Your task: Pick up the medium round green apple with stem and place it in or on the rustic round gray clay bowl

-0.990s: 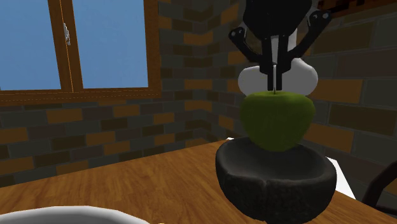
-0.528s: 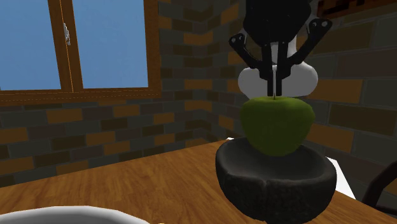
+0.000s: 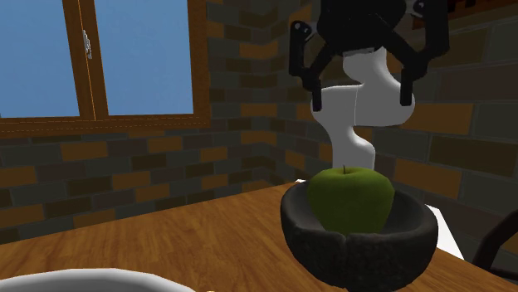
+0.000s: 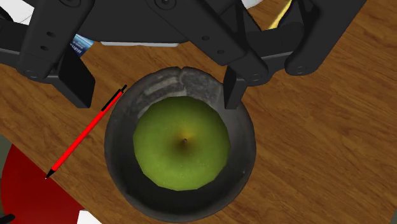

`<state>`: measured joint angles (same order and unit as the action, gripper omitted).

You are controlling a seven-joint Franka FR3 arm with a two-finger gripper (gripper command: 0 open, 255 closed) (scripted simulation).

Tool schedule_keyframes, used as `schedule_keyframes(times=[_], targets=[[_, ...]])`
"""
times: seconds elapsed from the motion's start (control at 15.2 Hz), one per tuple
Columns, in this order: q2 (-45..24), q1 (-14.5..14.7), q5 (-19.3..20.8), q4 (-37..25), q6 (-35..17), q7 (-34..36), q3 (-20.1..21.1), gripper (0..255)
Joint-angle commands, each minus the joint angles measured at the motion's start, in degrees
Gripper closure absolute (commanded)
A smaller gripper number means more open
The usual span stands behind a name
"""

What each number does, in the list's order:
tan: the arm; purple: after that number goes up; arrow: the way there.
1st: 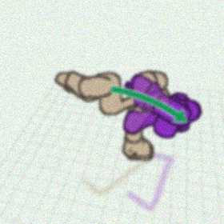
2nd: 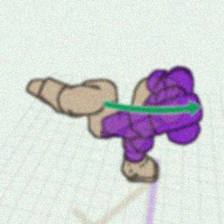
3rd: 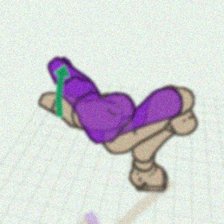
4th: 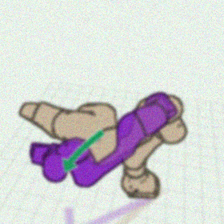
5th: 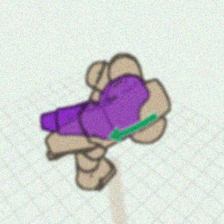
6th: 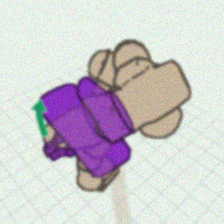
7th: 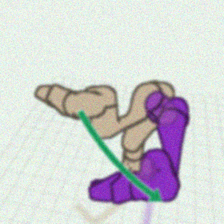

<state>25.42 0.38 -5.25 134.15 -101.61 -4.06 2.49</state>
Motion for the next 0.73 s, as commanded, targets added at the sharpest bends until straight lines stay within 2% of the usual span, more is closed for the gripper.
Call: schedule_keyframes(times=[0.0,0.13,0.66], targets=[[-0.04,-0.09,0.16,-3.08,3.06,0.05,-0.18,0],[-0.42,-0.19,0.33,-6.81,6.41,0.1,-0.38,0],[-0.42,-0.19,0.33,-6.81,6.41,0.1,-0.38,0]])
